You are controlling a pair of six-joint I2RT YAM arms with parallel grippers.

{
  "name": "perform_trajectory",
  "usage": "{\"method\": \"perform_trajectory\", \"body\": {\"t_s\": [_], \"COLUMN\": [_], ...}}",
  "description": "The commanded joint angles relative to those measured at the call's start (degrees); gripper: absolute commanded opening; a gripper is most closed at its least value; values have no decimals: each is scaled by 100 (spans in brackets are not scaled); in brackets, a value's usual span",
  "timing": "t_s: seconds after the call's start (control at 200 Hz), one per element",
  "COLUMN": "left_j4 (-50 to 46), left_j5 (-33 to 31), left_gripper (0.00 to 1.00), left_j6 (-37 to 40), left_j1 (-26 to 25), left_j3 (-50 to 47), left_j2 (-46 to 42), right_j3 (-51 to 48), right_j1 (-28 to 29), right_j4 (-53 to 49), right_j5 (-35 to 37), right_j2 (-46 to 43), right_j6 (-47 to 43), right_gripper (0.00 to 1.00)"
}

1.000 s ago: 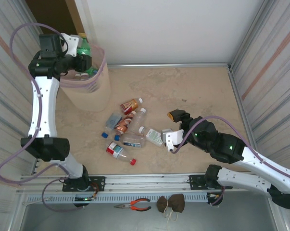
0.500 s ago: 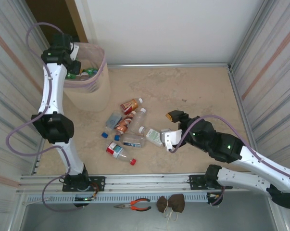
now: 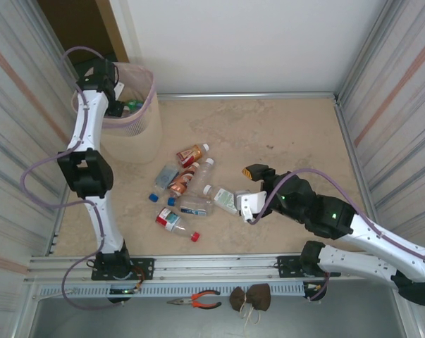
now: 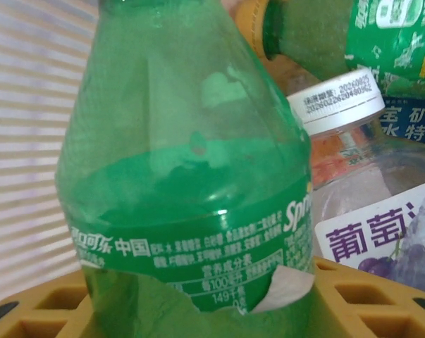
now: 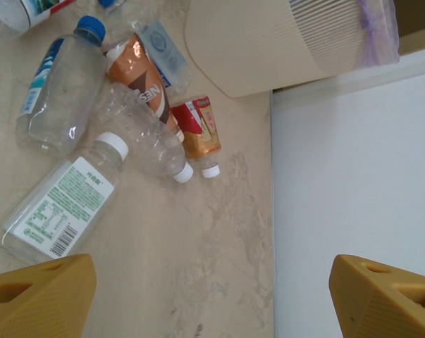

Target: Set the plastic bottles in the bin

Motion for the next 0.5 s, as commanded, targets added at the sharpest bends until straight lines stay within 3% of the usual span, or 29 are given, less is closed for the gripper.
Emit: {"method": "perform_trajectory", "body": {"t_s": [0.0, 0.225, 0.491], "left_j4": [-257, -257, -298], "left_j5": [161, 802, 1826], "left_gripper": [59, 72, 78], "left_j6": [55, -110, -381], "left_j1": [25, 16, 68], "left_j3": [180, 189, 320], "left_j2": [114, -265, -784], "right_j3": [21, 27, 319], "right_j1": [-33, -33, -47], "right_j4": [-18, 58, 7], "right_j5": [21, -14, 109], "right_j2": [-69, -51, 146], "right_j6": [160, 252, 1219], "right_gripper": [85, 86, 92]}}
